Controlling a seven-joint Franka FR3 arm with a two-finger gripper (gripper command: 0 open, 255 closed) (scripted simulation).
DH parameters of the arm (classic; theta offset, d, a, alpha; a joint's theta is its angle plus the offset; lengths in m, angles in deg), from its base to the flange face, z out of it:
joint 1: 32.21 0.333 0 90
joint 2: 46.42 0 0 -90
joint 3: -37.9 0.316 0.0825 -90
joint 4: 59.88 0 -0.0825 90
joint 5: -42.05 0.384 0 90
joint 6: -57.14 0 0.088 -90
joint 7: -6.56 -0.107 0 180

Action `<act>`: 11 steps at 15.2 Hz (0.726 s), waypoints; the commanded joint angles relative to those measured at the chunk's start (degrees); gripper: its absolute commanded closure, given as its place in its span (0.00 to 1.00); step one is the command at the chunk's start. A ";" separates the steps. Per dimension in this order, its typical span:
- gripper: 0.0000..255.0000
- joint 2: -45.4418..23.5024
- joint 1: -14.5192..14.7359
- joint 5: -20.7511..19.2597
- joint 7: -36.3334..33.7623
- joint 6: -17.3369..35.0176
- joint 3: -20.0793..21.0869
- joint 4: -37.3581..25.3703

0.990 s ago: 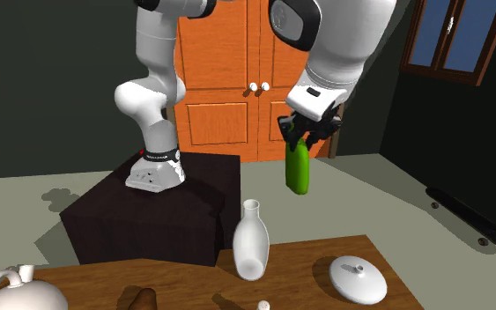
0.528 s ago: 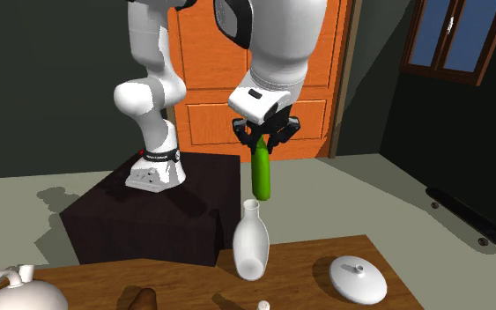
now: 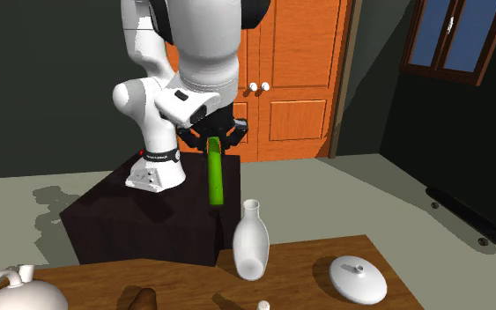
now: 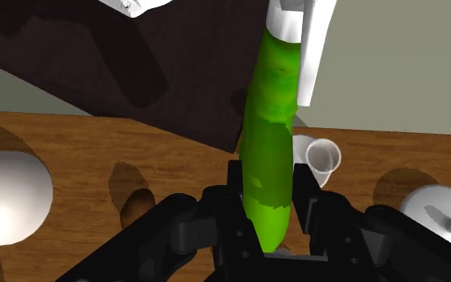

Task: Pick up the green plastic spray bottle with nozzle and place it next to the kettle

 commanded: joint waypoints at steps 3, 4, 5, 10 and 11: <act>1.00 1.92 -2.39 -3.09 4.07 -0.08 -2.38 2.27; 1.00 2.39 -3.04 -3.92 5.14 -0.16 -3.04 2.73; 1.00 2.81 -3.71 -4.75 6.24 -0.25 -3.70 3.13; 1.00 4.02 -7.08 -8.75 12.04 -0.67 -7.17 4.16; 1.00 4.08 -7.76 -9.50 13.28 -0.74 -7.90 4.18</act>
